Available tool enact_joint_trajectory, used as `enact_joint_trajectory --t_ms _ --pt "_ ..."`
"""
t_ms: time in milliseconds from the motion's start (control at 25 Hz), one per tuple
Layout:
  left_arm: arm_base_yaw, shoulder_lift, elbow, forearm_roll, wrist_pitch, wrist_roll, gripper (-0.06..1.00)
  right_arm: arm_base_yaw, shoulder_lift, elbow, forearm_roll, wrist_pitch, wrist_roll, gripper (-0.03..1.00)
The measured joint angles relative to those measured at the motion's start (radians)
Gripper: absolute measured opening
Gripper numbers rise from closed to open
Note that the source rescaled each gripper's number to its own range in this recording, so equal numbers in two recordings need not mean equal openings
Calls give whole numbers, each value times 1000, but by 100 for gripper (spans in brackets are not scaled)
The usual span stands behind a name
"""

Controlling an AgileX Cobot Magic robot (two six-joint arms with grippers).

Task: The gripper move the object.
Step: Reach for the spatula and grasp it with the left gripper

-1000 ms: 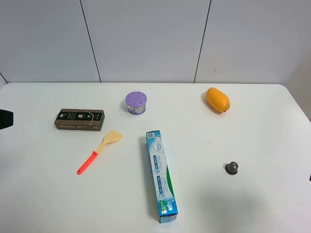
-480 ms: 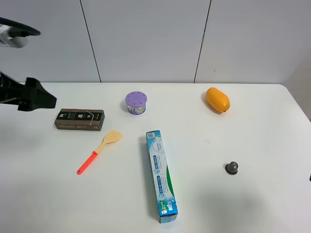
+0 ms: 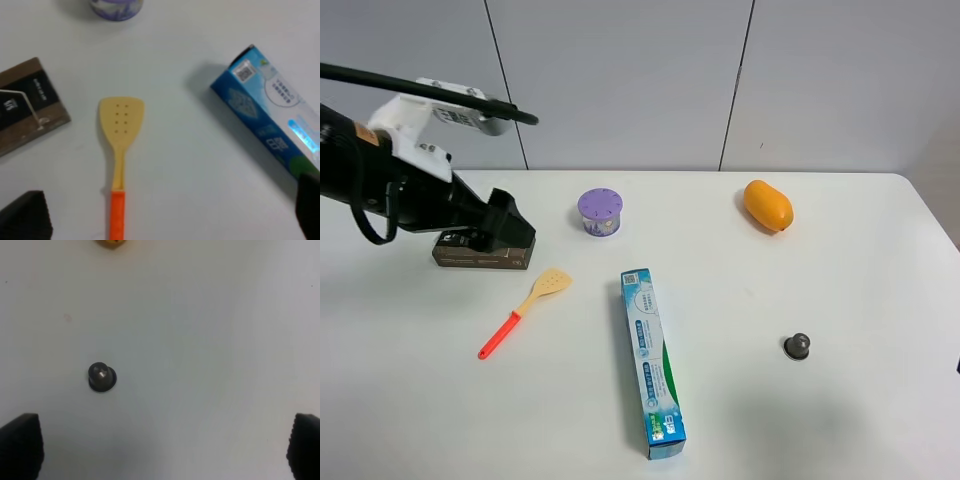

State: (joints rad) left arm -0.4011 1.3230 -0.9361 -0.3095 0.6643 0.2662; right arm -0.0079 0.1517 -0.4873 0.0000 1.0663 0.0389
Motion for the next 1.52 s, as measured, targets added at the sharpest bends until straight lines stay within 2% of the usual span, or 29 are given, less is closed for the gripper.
enact_joint_trajectory --t_ms 120,360,720,920,1320,1520 --pt "-27 50 0 0 -12 -1 100 0 0 0 0 0 0 100" --pt "-27 147 0 33 -22 -52 100 0 0 0 0 0 0 100" --pt "-27 297 -1 70 -77 -61 100 0 0 0 0 0 0 100" --pt "-27 376 -1 121 -128 -61 100 0 0 0 0 0 0 100" --pt "-27 485 -1 151 -293 -69 100 0 0 0 0 0 0 100" --pt "-21 513 -1 166 -321 -71 100 0 0 0 0 0 0 100"
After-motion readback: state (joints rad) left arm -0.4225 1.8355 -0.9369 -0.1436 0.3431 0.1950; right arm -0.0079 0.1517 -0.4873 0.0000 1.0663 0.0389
